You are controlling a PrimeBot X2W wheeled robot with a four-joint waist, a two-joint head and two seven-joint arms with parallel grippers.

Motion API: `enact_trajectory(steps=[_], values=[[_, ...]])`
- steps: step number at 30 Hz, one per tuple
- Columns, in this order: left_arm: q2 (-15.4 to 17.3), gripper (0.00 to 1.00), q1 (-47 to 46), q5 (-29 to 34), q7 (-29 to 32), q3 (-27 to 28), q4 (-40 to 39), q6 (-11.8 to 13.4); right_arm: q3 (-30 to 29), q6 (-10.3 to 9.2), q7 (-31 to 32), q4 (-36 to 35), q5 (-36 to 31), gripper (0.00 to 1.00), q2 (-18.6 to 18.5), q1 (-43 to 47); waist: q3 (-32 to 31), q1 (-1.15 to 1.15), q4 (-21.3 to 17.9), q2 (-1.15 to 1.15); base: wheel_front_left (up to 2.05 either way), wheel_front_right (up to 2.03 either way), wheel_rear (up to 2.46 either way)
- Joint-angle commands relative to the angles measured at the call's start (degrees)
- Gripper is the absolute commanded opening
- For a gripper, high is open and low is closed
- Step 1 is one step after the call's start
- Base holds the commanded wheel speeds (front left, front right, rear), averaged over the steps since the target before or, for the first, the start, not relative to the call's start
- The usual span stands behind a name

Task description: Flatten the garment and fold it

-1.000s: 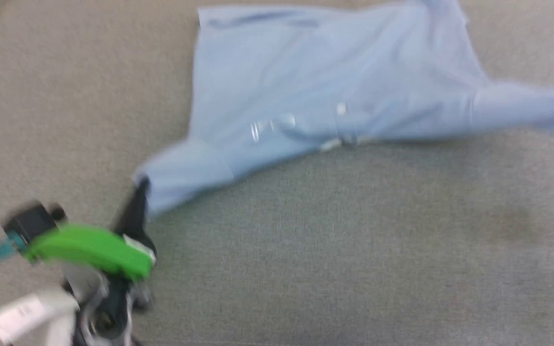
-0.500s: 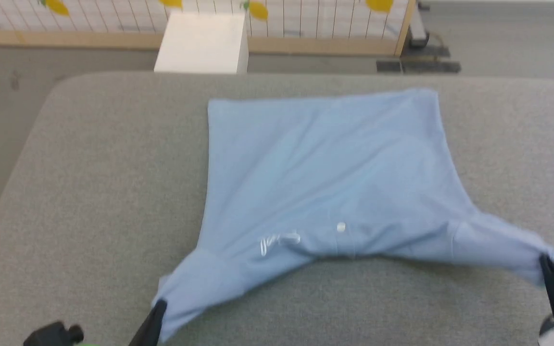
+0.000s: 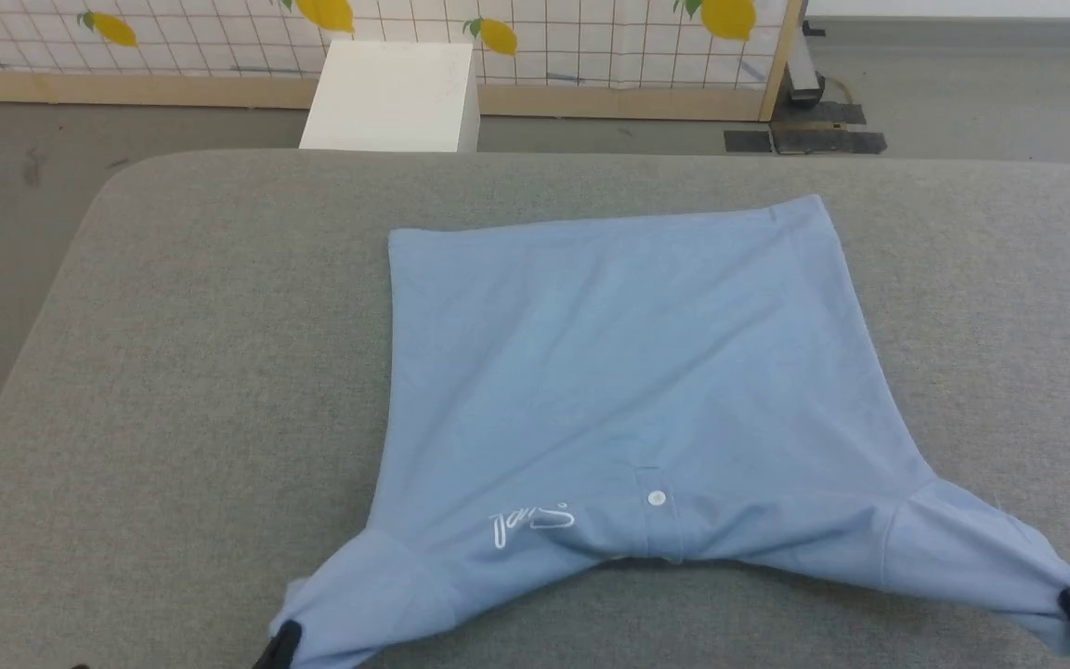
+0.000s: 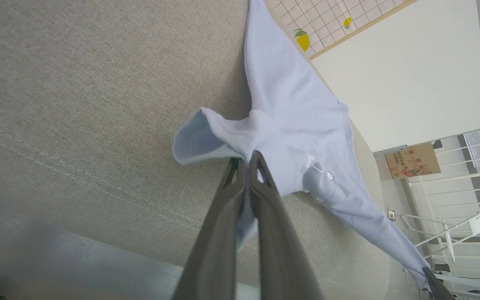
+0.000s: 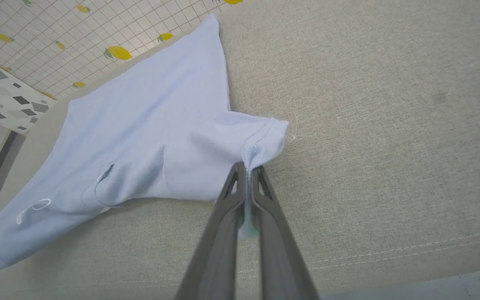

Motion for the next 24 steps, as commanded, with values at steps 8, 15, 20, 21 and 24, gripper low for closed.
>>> enact_trajectory(steps=[8, 15, 20, 21, 24], values=[[-1.07, 0.0, -8.88, 3.76, -0.6, -4.63, 2.1, -0.41, 2.91, -0.08, -2.53, 6.41, -10.48, 0.0, -1.3, -7.04, 3.39, 0.01, 0.74, 0.0, 0.0, 0.0, 0.0], [-1.7, 0.0, -13.28, 5.1, 0.34, -7.44, 3.92, -0.48, 8.47, -0.08, -4.5, 21.0, -14.34, 0.0, -5.44, -13.13, 5.51, 0.01, 0.79, 0.0, 0.0, 0.0, 0.0], [-1.99, 0.0, -14.32, 5.51, 0.41, -8.25, 4.75, -0.47, 10.27, -0.08, -7.41, 28.42, -14.63, 0.38, -6.39, -15.8, 5.47, 0.01, 0.78, 0.0, 0.0, 0.0, 0.0], [-2.03, 0.0, -14.28, 5.52, 0.37, -8.31, 4.76, -0.48, 10.26, -0.08, -7.23, 28.58, -14.17, 0.82, -6.36, -15.84, 5.37, 0.01, 0.69, 0.0, 0.0, 0.0, 0.0], [-2.13, 0.0, -13.86, 5.47, 0.23, -8.56, 4.56, -0.61, 9.04, -0.08, -5.14, 25.82, -12.53, 1.0, -7.23, -14.58, 5.12, 0.01, 0.65, 0.0, 0.0, 0.0, 0.0]])
